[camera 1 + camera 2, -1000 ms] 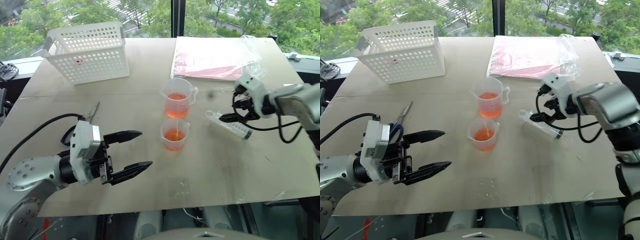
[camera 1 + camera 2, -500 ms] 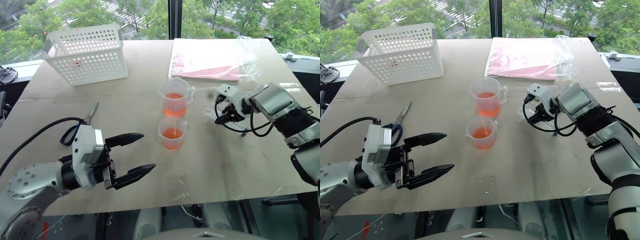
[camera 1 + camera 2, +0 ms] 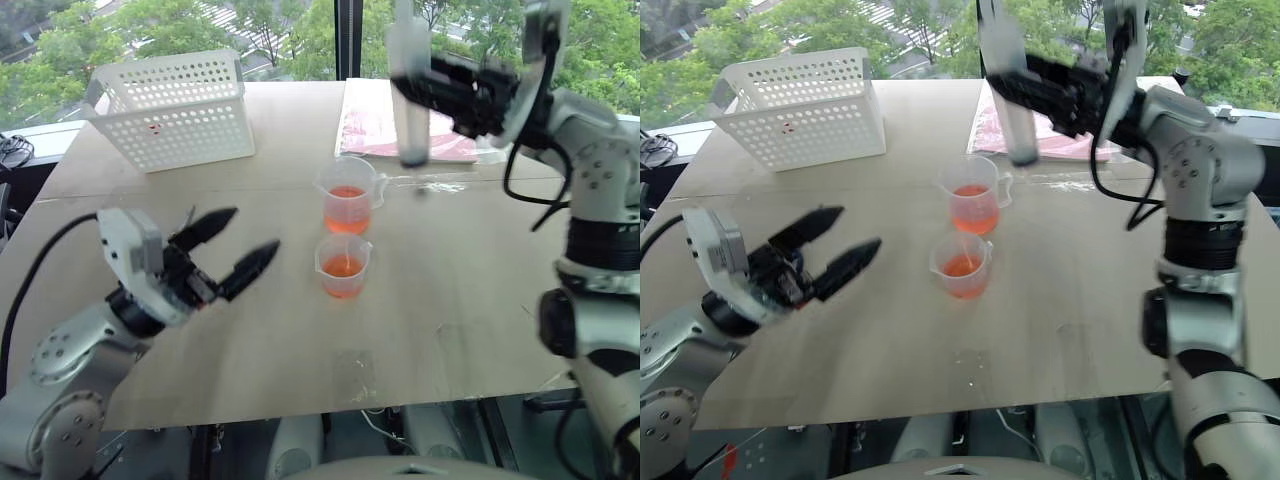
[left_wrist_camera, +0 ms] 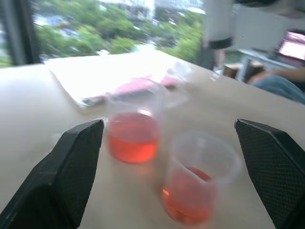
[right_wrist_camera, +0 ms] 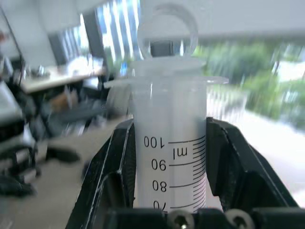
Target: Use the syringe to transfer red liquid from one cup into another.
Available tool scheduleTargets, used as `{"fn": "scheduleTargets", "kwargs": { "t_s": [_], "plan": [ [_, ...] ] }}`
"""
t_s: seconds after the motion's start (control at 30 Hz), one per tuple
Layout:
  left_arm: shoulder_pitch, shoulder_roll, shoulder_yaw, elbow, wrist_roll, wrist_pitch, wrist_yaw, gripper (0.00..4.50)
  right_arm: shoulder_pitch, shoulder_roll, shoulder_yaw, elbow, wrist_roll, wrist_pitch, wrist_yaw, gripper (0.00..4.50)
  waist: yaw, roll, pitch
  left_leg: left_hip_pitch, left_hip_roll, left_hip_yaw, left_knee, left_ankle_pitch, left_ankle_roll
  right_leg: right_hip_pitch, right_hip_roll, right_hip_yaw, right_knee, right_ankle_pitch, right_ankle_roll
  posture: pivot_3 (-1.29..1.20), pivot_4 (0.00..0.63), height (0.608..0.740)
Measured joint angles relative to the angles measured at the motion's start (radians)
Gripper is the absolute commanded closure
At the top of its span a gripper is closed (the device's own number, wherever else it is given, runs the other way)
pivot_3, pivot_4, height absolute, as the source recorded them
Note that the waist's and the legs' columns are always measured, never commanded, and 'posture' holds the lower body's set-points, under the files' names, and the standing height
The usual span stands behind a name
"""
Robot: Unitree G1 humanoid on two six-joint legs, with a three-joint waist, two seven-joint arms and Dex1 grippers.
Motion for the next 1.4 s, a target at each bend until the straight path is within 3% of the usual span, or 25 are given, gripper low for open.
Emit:
{"fn": "scheduleTargets", "kwargs": {
  "t_s": [0.1,0.23,0.47,0.63,0.87,1.23,1.4],
  "plan": [
    [-0.08,-0.002,-0.023,0.031,0.034,0.011,0.077,0.0,0.037,0.172,0.019,0.041,-0.071,-0.201,-0.11,2.93,0.0,-0.001,-0.001,0.0,-0.001,0.001,0.001,0.001,-0.001,0.0,-0.001,0.0,0.001,0.0,0.0,0.0,0.15,0.74],
    [-0.203,0.045,-0.025,0.113,0.057,0.046,0.144,0.0,0.046,0.28,0.09,0.179,-0.202,-0.439,-0.184,2.93,0.002,-0.001,-0.001,-0.001,-0.002,0.0,0.001,0.001,-0.002,0.0,-0.002,-0.001,0.0,0.0,0.0,0.0,0.15,0.74],
    [-0.385,0.156,-0.024,0.222,0.059,0.149,0.188,0.0,0.179,0.326,0.169,0.343,-0.328,-0.678,-0.191,2.93,0.0,-0.002,-0.001,-0.002,-0.002,0.0,0.0,0.001,-0.002,0.0,-0.003,-0.001,-0.001,0.0,0.0,0.0,0.15,0.74],
    [-0.594,0.236,-0.097,0.307,0.034,0.253,0.161,0.0,0.203,0.362,0.207,0.442,-0.368,-0.789,-0.172,2.93,-0.004,-0.002,0.0,-0.001,-0.002,-0.001,-0.001,0.002,-0.003,0.0,-0.002,-0.002,0.0,0.0,0.0,0.0,0.15,0.74],
    [-0.917,0.289,-0.309,0.547,0.105,0.283,-0.076,0.0,0.202,0.377,0.229,0.514,-0.379,-0.837,-0.133,2.93,-0.003,-0.002,0.0,-0.001,-0.002,-0.002,-0.001,0.002,-0.004,0.0,-0.002,-0.003,0.0,0.0,0.0,0.0,0.15,0.74],
    [-1.181,0.289,-0.567,0.946,0.402,0.089,-0.522,0.0,0.197,0.366,0.196,0.559,-0.324,-0.853,-0.021,2.93,-0.012,-0.001,0.0,-0.001,-0.002,0.0,-0.001,0.004,-0.007,-0.001,-0.001,-0.001,0.0,0.0,0.0,0.0,0.15,0.74],
    [-1.263,0.221,-0.613,1.137,0.522,-0.015,-0.622,0.0,0.195,0.355,0.19,0.562,-0.313,-0.851,0.017,2.93,-0.017,-0.001,0.0,-0.002,-0.002,-0.001,-0.001,0.004,-0.006,-0.001,-0.001,-0.002,0.0,0.0,0.0,0.0,0.15,0.74]
  ]
}}
